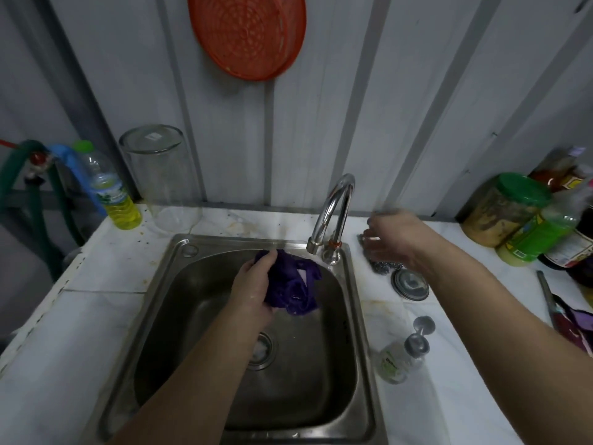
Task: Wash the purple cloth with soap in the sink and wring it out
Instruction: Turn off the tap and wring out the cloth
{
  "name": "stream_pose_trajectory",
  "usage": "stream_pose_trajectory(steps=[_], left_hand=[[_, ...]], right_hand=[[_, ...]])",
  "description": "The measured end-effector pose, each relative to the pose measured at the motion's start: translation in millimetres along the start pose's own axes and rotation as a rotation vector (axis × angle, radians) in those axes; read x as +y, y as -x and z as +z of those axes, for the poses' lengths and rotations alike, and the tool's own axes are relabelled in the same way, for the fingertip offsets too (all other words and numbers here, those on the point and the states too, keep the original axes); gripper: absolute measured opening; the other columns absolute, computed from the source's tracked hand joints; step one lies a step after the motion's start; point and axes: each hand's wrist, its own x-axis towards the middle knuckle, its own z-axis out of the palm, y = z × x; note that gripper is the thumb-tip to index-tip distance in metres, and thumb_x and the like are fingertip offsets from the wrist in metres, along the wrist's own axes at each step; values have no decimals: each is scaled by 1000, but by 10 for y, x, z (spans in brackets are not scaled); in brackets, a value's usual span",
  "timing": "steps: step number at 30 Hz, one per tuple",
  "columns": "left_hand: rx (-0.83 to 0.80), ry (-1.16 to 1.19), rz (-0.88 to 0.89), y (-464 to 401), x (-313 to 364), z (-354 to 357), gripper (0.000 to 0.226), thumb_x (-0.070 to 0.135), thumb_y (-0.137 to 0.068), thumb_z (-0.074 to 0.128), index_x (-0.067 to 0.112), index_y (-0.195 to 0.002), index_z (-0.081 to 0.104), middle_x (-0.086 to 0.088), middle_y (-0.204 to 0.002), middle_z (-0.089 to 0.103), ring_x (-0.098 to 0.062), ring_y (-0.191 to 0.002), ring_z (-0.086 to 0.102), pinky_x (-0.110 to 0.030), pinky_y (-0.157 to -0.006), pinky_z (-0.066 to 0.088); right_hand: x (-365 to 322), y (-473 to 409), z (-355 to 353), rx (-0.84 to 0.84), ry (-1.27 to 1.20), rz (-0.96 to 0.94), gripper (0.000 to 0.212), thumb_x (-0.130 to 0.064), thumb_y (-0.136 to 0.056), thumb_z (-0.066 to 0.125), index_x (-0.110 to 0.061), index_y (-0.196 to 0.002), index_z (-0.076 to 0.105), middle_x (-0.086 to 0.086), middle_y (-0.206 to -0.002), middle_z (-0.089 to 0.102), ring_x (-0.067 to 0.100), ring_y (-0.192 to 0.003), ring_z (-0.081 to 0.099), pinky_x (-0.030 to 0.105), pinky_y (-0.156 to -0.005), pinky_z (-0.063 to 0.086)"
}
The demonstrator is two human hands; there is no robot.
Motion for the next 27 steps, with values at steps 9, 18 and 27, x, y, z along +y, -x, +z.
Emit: stream_pose_trajectory(steps=[9, 18, 27], left_hand=[[-59, 114, -2, 399, 82, -11, 39, 35, -95, 63, 6, -120, 70, -17, -110, 79, -40, -99, 75, -48, -80, 63], [-195, -47, -180, 651, 46, -246, 26, 9, -86, 47, -2, -98, 68, -20, -86, 75, -37, -85, 71, -48, -82, 58], [-499, -607, -276, 743, 172, -292, 27, 13, -93, 70, 4, -117, 67, -14, -94, 72, -21, -81, 69, -32, -68, 55]], right_hand=[[945, 1110, 1072, -454, -518, 379, 60, -82, -85, 50, -26, -105, 62, 13, -111, 66, 41, -87, 77, 51, -71, 63], [875, 631, 1423, -144, -1095, 117, 28, -24, -98, 66, -5, -118, 69, 23, -114, 75, 38, -103, 74, 55, -95, 58], [738, 685, 1440, -306, -586, -258, 23, -37, -72, 84, -22, -86, 75, 7, -86, 75, 23, -85, 70, 35, -77, 57]])
